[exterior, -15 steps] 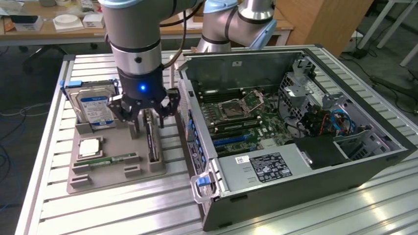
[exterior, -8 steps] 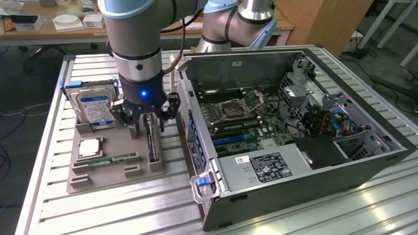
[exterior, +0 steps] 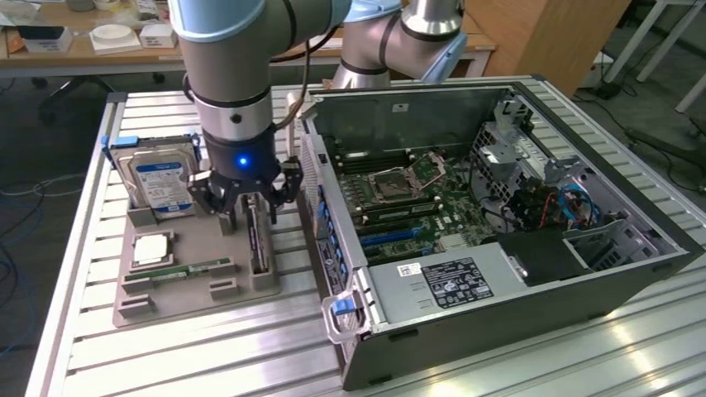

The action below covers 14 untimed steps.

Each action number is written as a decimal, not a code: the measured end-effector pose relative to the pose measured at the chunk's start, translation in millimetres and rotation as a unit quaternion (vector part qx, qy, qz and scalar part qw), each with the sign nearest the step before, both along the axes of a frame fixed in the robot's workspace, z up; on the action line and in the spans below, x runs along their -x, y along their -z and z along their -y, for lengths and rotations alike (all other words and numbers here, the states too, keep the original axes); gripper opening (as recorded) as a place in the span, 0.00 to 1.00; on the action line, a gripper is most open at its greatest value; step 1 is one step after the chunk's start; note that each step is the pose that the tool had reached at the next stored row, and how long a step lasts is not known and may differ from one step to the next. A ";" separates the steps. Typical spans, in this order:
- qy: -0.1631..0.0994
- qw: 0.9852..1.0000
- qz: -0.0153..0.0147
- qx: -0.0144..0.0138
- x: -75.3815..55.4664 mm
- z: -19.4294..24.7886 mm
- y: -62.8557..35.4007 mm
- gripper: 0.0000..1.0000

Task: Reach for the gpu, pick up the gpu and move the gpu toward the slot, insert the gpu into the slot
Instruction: 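Pick up the gpu and move the gpu toward the slot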

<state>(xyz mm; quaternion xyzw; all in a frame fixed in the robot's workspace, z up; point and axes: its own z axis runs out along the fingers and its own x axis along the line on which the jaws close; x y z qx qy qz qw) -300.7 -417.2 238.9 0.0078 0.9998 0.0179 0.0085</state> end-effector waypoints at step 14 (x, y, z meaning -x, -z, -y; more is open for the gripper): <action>0.000 1.000 0.000 0.000 3.8 -1.3 17.7 0.59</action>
